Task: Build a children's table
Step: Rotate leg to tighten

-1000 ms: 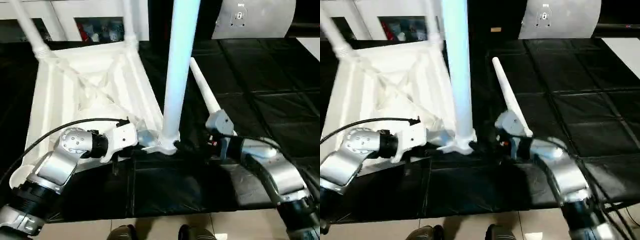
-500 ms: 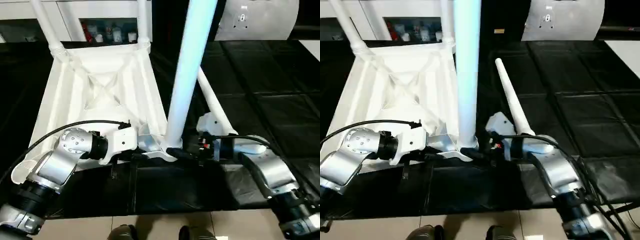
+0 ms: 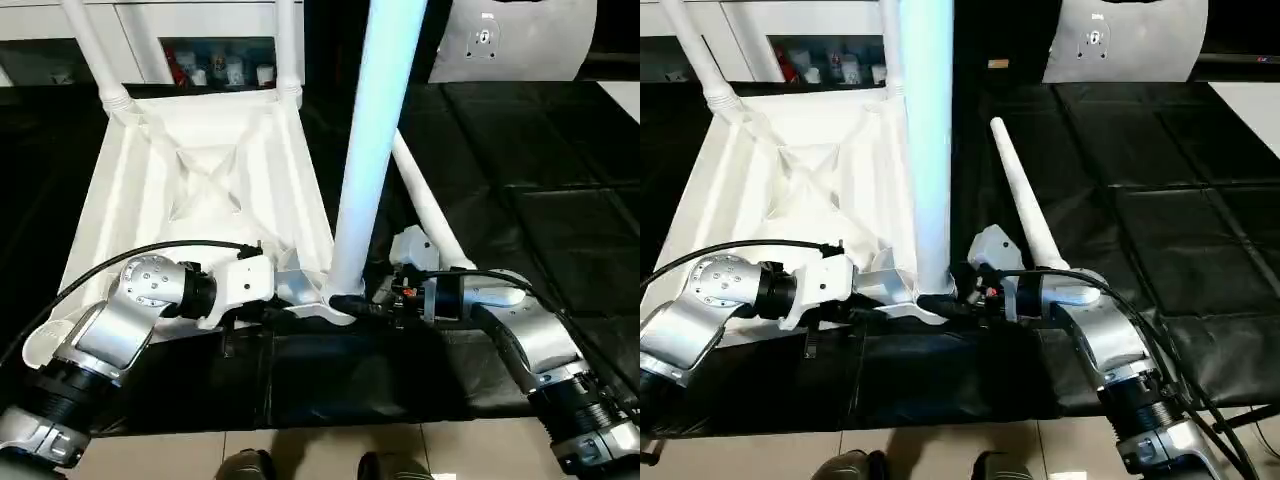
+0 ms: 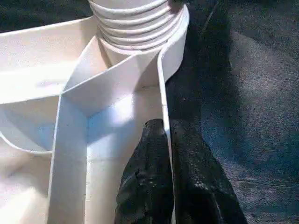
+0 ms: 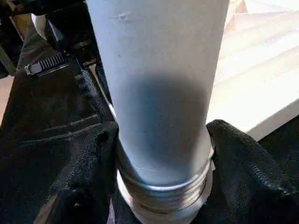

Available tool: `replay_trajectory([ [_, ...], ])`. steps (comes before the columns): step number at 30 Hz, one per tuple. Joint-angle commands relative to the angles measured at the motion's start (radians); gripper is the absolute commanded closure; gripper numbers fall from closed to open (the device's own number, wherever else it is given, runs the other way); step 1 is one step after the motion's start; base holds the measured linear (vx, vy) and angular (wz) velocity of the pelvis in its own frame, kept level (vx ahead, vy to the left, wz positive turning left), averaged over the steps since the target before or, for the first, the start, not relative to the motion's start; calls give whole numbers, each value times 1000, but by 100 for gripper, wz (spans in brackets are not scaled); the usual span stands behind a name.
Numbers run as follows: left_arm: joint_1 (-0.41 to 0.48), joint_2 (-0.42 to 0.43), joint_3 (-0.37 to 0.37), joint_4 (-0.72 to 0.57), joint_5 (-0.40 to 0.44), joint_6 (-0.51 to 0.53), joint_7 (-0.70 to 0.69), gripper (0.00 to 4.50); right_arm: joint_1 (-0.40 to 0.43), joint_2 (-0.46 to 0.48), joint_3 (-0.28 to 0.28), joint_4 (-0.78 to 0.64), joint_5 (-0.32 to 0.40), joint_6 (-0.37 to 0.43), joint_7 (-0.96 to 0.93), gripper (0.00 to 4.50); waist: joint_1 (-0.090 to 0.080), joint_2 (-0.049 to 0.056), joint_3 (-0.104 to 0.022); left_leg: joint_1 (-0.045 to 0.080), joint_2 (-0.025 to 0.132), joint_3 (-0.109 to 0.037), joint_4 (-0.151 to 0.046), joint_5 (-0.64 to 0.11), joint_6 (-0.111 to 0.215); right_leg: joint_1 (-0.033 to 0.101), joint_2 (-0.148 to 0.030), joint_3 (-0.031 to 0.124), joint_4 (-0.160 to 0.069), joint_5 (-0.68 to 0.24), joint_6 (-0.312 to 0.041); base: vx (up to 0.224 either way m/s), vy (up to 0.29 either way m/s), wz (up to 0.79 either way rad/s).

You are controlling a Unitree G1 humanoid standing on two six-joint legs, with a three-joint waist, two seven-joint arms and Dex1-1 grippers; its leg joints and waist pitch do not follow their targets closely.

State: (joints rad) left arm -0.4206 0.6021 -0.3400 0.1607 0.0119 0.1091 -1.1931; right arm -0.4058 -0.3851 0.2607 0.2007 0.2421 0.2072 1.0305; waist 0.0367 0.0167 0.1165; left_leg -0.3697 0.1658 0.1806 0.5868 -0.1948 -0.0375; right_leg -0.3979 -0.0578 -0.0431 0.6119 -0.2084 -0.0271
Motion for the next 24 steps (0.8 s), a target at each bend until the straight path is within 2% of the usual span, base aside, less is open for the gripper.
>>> replay_trajectory([
  [1,17,-3,-80,8,23,-11,-58,450,6,5,4,-1,8,1,22,178,-5,7,-74,13,66,-20,-60,-63,91,55,-83,54,-50,45,-305,0,0,0],
  [5,20,-19,-60,-4,-1,11,-41,450,18,14,2,-17,17,29,8,178,-5,10,-72,13,66,-20,-60,-64,93,53,-82,53,-51,43,-305,0,0,0],
  [8,15,-103,-2,-36,-40,110,75,450,46,58,-8,-33,-6,107,-118,178,-3,9,-70,15,67,-19,-62,-71,83,52,-82,54,-54,29,-310,0,0,0],
  [9,13,-125,8,-46,-42,139,110,450,50,75,-8,-25,-27,109,-165,178,-5,9,-67,16,69,-20,-65,-99,71,49,-84,54,-58,-12,-309,0,0,0],
  [10,10,-138,14,-50,-42,156,130,450,51,86,-8,-17,-41,108,-192,178,-5,19,-64,15,68,-21,-66,-120,59,49,-85,54,-61,-46,-304,0,0,0],
  [11,9,-158,22,-58,-41,183,164,450,51,105,-10,-7,-56,112,-232,178,-10,12,-62,14,65,-23,-69,-163,38,50,-84,53,-69,-119,-287,0,0,0],
  [12,9,-178,30,-68,-39,215,197,450,48,126,-14,5,-65,120,-272,178,-13,17,-59,17,66,-24,-71,-187,20,48,-86,55,-73,-173,-271,0,0,0],
  [13,11,-211,42,-84,-30,254,254,450,42,163,-26,20,-69,135,-329,178,-19,14,-56,10,62,-27,-74,-207,9,52,-85,53,-78,-227,-250,0,0,0],
  [15,16,-260,60,-111,-17,314,336,450,27,215,-42,46,-77,148,-407,178,-32,12,-57,13,63,-28,-74,-226,-1,46,-85,55,-82,-264,-236,0,0,0],
  [16,20,-293,72,-130,-7,355,390,450,14,248,-54,66,-85,153,-458,178,-37,13,-57,10,61,-30,-74,-225,-4,47,-85,55,-82,-272,-233,0,0,0],
  [17,26,-349,87,-163,12,426,468,450,-13,304,-81,107,-94,164,-549,178,-45,13,-57,8,60,-30,-73,-222,-4,47,-84,54,-83,-278,-229,0,0,0],
  [19,29,-391,90,-189,35,470,518,450,-31,340,-102,131,-99,177,-616,178,-56,9,-60,2,57,-32,-71,-210,7,49,-84,53,-88,-281,-221,0,0,0],
  [20,30,-409,89,-198,43,487,542,450,-39,353,-110,142,-102,179,-644,178,-60,10,-60,0,57,-32,-70,-191,15,49,-84,53,-86,-263,-220,0,0,0],
  [21,30,-425,85,-207,50,499,561,450,-47,363,-113,154,-108,179,-666,178,-62,2,-63,2,56,-28,-66,-180,28,46,-80,53,-88,-244,-221,0,0,0],
  [22,30,-437,79,-217,58,513,583,450,-52,372,-115,162,-112,181,-677,178,-60,7,-65,0,54,-27,-63,-156,41,48,-81,54,-85,-204,-230,0,0,0],
  [24,30,-441,75,-225,62,521,595,450,-54,377,-115,166,-115,183,-681,178,-56,9,-69,-1,55,-25,-60,-111,62,49,-78,53,-79,-125,-242,0,0,0],
])
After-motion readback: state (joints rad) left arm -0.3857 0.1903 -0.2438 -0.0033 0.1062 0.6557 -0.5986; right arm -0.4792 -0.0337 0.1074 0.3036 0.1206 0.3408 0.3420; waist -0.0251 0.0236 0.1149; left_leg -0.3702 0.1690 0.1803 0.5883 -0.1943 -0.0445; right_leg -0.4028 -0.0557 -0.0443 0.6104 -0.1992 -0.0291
